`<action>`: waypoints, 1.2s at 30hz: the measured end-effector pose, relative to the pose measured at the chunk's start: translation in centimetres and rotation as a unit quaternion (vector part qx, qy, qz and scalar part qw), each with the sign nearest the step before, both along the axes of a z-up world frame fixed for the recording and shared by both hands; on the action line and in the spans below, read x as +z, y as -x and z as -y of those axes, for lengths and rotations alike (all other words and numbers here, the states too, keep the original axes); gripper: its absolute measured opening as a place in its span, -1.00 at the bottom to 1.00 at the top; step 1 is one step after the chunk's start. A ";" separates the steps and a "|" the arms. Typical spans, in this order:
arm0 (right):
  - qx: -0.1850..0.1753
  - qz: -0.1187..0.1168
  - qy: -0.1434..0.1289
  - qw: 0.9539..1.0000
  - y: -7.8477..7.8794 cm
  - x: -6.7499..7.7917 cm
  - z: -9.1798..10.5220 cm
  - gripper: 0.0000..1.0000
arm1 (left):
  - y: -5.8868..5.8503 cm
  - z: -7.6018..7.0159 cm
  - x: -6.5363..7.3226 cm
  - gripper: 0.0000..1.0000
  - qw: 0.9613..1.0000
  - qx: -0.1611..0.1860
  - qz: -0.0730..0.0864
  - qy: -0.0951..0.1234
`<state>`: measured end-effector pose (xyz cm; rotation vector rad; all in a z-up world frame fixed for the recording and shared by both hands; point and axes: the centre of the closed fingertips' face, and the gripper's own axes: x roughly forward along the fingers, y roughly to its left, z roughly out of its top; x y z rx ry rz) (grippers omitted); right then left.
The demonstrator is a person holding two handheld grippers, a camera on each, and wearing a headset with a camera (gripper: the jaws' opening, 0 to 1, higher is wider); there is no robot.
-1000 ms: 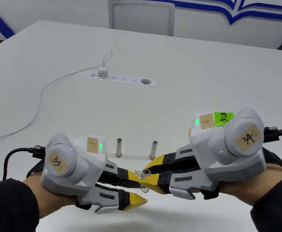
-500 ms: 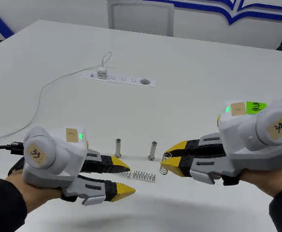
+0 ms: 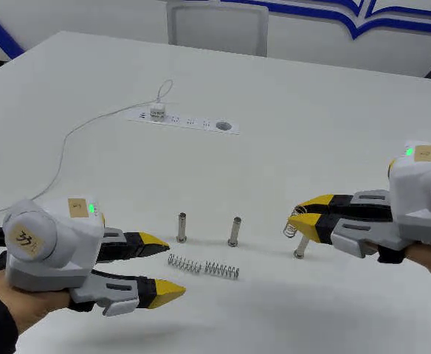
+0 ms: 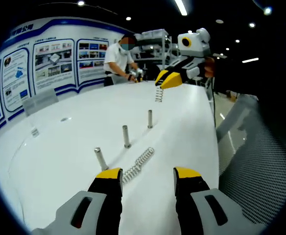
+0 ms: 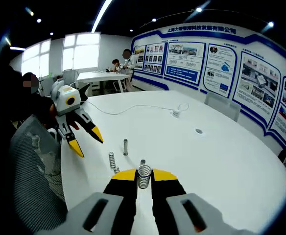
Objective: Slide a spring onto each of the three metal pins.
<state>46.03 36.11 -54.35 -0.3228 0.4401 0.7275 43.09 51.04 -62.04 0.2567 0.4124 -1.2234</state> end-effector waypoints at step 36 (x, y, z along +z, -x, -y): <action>-0.099 -0.030 -0.001 0.995 -3.2 -5.7 4.6 -0.77 | 0.2 0.0 -0.5 0.02 1.000 0.018 -0.016 0.000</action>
